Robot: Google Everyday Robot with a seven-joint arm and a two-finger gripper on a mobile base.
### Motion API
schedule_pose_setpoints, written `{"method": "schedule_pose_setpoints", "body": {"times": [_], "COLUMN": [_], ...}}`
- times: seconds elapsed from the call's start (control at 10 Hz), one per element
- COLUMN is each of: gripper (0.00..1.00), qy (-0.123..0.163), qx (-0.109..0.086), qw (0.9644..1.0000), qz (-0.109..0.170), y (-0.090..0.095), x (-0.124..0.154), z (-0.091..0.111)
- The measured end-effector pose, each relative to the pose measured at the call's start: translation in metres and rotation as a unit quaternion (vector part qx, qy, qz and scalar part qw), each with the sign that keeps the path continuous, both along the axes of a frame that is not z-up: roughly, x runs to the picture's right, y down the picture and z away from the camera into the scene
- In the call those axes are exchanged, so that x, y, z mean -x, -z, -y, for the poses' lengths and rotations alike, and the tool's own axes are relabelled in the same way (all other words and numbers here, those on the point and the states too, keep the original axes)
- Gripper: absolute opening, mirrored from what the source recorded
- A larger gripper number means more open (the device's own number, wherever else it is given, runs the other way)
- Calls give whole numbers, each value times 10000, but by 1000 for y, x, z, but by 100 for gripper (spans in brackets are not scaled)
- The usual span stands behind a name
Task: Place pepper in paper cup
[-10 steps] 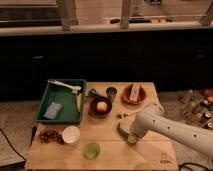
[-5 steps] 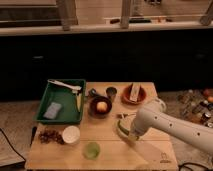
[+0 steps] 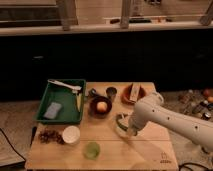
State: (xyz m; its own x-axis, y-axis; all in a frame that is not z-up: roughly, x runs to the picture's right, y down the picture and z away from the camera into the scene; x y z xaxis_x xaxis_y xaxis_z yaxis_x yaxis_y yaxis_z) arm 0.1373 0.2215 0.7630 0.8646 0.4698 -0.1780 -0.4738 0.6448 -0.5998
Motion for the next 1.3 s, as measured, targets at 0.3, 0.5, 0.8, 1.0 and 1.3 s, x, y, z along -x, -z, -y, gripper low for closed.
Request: {"method": "schedule_pose_setpoints", "body": {"times": [0.3,0.5,0.8,1.0,1.3], "gripper": [0,0,2,18,49], "qy": [19,29,66,127,227], "qx": [49,44,63,69,-13], "qw": [10000,10000,9999,9998,9997], "qz": [-23,-30,-96,-116,-117], "y": [8,9,9,9,4], "x": [4,9,21,27,37], "z": [15,24,39,52,77]}}
